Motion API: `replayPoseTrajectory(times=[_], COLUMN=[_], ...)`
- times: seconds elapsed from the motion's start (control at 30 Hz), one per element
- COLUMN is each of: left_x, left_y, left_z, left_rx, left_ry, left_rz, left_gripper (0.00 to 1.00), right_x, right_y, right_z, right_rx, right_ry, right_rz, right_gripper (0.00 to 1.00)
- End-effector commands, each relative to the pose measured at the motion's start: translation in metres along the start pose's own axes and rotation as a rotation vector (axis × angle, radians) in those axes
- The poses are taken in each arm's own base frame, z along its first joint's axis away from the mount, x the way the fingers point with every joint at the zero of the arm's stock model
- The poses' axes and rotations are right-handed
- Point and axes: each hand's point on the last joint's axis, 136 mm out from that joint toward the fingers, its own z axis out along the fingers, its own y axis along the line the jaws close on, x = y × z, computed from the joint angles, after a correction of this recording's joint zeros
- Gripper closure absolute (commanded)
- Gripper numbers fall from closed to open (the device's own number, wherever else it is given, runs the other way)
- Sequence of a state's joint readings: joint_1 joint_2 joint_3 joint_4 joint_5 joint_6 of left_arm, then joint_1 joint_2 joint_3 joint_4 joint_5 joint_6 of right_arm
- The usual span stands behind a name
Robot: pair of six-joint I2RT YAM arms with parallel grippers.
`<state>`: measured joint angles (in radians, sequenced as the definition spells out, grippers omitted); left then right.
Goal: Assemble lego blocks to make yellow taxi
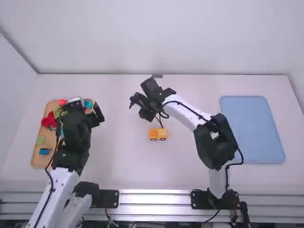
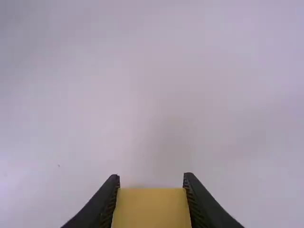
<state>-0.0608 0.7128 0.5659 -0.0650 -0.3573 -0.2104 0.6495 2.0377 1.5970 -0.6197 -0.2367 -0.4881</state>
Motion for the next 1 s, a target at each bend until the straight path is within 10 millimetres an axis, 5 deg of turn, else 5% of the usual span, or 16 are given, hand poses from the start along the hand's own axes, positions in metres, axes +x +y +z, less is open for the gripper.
replayPoseTrajectory(times=[0.0,0.33,0.97], left_x=[0.009,0.022,0.030], left_y=[0.020,0.045,0.045], left_z=[-0.015,-0.043,-0.043], left_rx=[-0.051,-0.094,-0.093], left_ry=[-0.047,-0.211,-0.193], left_rz=[-0.029,-0.095,-0.086], left_gripper=[0.01,0.01,0.01], right_x=[0.001,0.013,0.029], right_y=[0.010,0.044,0.064], right_z=[0.026,0.070,0.088], right_rx=[-0.054,-0.117,-0.177], right_ry=[0.069,0.283,0.308], right_rz=[-0.103,-0.269,-0.332], right_gripper=[0.84,0.86,0.88])
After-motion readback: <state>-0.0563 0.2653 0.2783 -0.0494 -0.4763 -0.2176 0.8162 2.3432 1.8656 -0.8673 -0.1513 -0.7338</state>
